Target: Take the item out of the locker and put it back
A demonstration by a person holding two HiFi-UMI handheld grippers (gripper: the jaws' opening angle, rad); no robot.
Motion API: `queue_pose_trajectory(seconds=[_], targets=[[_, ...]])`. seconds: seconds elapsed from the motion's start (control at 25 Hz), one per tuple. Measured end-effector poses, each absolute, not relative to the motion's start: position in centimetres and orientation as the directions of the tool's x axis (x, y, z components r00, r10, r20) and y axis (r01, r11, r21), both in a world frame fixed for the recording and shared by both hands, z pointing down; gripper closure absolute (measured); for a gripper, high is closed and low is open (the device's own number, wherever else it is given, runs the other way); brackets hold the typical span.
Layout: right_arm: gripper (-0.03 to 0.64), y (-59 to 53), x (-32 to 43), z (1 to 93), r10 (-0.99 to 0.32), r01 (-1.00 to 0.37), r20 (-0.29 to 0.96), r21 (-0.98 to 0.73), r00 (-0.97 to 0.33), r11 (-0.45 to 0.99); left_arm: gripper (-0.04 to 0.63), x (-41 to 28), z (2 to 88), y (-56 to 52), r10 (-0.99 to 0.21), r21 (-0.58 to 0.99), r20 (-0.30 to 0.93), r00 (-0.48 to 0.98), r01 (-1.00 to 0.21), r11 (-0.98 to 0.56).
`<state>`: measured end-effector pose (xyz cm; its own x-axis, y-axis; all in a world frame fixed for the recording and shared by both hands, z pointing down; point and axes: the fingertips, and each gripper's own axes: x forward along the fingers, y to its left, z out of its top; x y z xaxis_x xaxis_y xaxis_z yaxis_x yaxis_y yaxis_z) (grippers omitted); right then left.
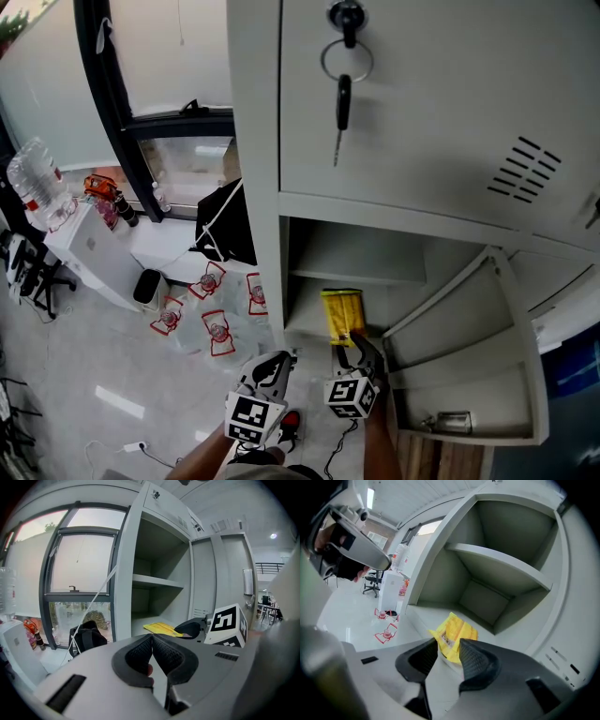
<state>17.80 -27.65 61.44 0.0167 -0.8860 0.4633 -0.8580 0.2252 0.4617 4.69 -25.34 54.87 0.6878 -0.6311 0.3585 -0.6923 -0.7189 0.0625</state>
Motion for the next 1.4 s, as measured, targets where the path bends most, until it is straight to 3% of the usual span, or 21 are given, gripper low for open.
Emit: queue_pose_trajectory(seconds=[0.08,0.4,0.76,1.4], targets=[[0.497,-27.6,18.1,61.1,-0.891,-0.865,0.454,0.455,0.022,0.211,0.572,4.6,55.0,-25.4,-0.634,0.061,0.359,0.685,-0.695,-0.716],[0.514,-27.6,18.4,60.6,-0.895,-0.874,0.446,0.445,0.026,0.196,0.572,4.5,54.8,-25.5,-0.644,0.058,0.352,0.680,-0.702,-0.710],[0.523,-27.0,19.0,58.1,-0.917,-0.973,0.398,0.199,-0.028,0.116,0.572,4.7,53.4,-25.2,-0.653,0.050,0.321,0.685,-0.701,-0.711],[0.549,-21.4,20.2,48.8,-0.986,-0.997,0.160,0.071,0.050,-0.039,0.572,5.5,48.6,-22.6,-0.658,0.017,0.216,0.722,-0.676,-0.737]])
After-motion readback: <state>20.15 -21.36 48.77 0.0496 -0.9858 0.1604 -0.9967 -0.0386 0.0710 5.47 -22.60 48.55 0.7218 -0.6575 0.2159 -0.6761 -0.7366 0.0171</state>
